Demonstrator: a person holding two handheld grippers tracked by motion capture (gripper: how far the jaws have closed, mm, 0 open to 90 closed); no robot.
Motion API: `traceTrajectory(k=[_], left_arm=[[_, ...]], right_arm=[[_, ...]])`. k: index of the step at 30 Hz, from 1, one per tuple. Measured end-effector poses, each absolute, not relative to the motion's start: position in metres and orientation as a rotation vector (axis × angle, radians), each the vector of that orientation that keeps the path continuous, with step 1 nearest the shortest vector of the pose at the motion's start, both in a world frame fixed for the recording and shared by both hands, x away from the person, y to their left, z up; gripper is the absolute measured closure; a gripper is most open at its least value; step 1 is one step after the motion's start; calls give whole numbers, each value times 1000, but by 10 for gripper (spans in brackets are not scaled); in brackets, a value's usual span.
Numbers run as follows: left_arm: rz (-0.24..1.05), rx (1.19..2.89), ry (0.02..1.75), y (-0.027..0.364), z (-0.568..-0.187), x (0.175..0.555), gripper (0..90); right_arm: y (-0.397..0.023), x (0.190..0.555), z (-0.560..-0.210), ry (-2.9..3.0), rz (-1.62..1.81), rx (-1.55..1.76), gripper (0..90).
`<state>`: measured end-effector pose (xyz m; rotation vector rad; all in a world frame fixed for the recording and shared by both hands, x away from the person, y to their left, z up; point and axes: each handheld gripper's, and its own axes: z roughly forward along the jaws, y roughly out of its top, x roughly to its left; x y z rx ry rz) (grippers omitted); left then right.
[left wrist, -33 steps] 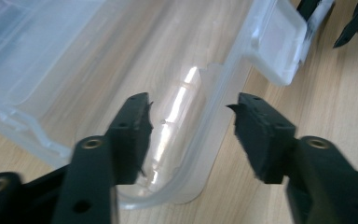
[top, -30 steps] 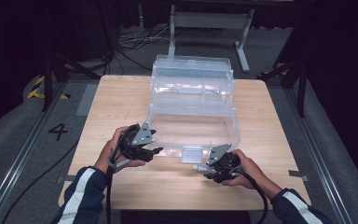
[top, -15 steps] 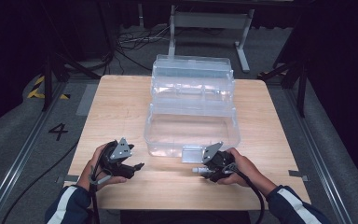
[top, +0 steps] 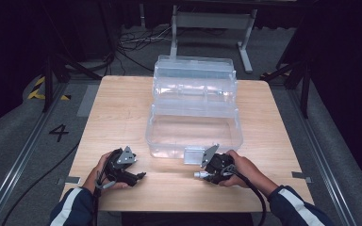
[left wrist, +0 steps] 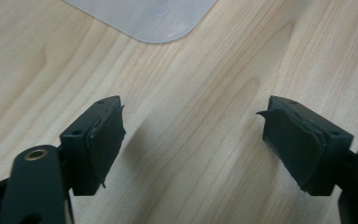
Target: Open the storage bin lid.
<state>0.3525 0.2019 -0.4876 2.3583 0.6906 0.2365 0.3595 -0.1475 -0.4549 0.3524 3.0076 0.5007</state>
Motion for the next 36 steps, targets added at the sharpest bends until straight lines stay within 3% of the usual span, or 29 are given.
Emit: traceTrajectory(k=[16,36], left_arm=[[223,2292,693,208,-495,353,159],[214,2298,681,207,-495,356,145]], right_arm=[[-132,359,-450,3119,315,217,707],[-165,356,-435,3090,422,212,711]])
